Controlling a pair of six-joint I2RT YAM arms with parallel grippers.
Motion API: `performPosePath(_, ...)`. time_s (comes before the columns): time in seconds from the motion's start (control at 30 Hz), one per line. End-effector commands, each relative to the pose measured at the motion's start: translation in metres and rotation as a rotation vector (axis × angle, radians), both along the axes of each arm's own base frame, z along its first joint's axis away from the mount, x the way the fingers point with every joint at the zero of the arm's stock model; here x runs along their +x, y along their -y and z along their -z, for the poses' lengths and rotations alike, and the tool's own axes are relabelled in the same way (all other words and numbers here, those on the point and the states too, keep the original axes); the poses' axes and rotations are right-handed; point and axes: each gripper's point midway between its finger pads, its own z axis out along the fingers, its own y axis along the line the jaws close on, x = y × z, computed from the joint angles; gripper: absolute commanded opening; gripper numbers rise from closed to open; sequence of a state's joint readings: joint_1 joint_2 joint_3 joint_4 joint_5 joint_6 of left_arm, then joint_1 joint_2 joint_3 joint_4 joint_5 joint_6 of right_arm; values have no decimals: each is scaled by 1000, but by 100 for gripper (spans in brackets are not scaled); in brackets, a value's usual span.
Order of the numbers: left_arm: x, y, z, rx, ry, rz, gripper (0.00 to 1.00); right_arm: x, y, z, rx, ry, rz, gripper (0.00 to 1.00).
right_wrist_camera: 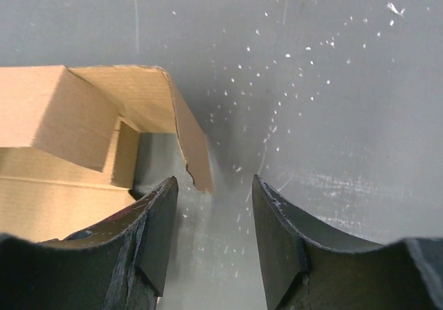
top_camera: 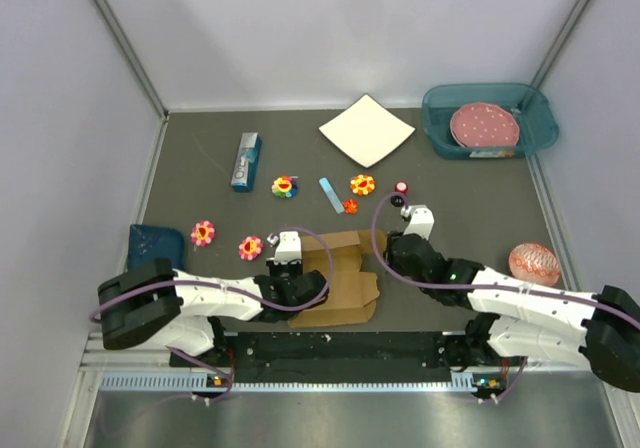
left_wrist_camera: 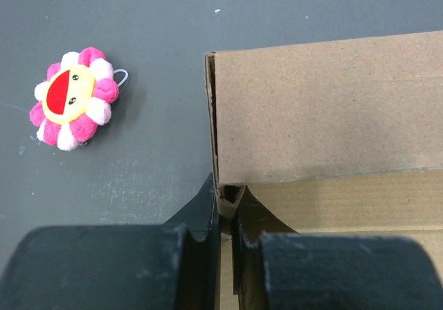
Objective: Fold the paper box
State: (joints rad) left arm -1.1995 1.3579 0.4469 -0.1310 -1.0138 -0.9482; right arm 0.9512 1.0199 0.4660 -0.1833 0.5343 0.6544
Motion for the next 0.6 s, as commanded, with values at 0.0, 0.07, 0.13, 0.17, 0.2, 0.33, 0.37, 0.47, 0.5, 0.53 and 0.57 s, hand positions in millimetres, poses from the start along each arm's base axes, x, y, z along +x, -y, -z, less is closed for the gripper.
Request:
performPosePath(0.0,-4,-4,-1,22,-9,16,0,16,-18,-40,102,104,-22,49)
performPosePath(0.07,-4,-3,-1,22,-9,17,0,18,-22,-40,90,104,-37,49)
performPosePath(0.13,-4,-3,-1,20,-10,16,0,20,-23,-31,51,87,-38,50)
performPosePath(0.17,-4,-3,-1,23,-11,18,0,23,-25,-32,54,88,-36,50)
performPosePath(0.2,-4,-3,0,24,-13,18,0,25,-26,-28,45,82,-35,49)
performPosePath(0.33,-5,-3,0,23,-12,20,0,32,-24,-13,16,45,-8,30)
performPosePath(0.37,-5,-2,-1,21,-9,20,0,32,-25,-12,11,37,-12,24)
performPosePath(0.47,-4,-1,-1,27,-2,17,0,29,-31,-19,49,36,-37,5)
performPosePath(0.5,-4,0,-2,30,0,19,0,27,-30,-21,55,34,-39,0)
performPosePath(0.53,-3,0,-1,36,1,18,0,25,-32,-23,75,28,-44,0)
performPosePath(0.57,-3,0,-2,39,4,17,0,23,-33,-25,86,25,-49,0)
